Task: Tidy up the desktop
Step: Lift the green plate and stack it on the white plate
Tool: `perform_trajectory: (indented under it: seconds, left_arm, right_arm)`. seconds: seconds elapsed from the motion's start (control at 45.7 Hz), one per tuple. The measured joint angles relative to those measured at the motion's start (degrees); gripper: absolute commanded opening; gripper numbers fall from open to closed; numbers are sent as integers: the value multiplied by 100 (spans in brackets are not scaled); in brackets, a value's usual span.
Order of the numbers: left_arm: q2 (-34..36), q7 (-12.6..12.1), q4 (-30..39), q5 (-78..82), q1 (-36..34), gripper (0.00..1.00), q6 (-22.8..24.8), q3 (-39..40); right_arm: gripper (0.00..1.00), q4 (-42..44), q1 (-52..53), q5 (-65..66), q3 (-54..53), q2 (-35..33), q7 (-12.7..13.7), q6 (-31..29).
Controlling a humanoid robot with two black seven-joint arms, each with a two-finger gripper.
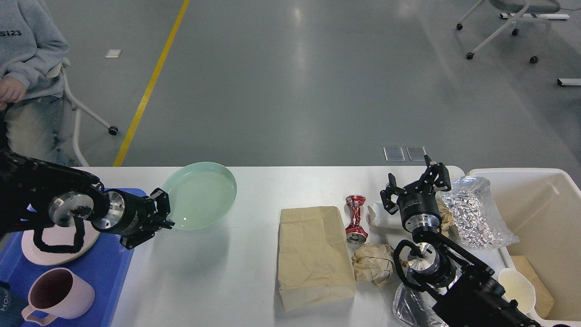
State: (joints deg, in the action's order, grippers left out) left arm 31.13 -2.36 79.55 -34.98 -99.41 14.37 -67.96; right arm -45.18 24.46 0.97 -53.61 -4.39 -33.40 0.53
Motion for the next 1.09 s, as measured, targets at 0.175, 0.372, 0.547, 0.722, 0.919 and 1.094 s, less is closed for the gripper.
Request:
perform_trajectory:
  seconds: [0.175, 0.372, 0.547, 0.722, 0.919, 1.094]
  left_arm:
    - [265, -93, 908, 191, -1765, 0, 737, -1035]
    - [161, -105, 1619, 542, -3330, 0, 1577, -1966]
    - [164, -78, 1479, 581, -3634, 0, 1860, -2495]
    - [560, -45, 270, 607, -2575, 0, 1873, -2830]
    - [1019, -41, -1410, 638, -488, 0, 1941, -2502]
    - [1479, -110, -3263, 626, 1743, 0, 1937, -1171]
  right_arm:
    - [100, 0, 0, 0, 0, -5, 0, 0]
    - [100, 2, 0, 0, 0, -8, 0, 0]
    - [100, 6, -2, 0, 0, -9, 0, 0]
    - [100, 2, -1, 0, 0, -7, 0, 0]
    - [100, -1, -1, 0, 0, -7, 0, 0]
    - [100, -1, -1, 0, 0, -8, 0, 0]
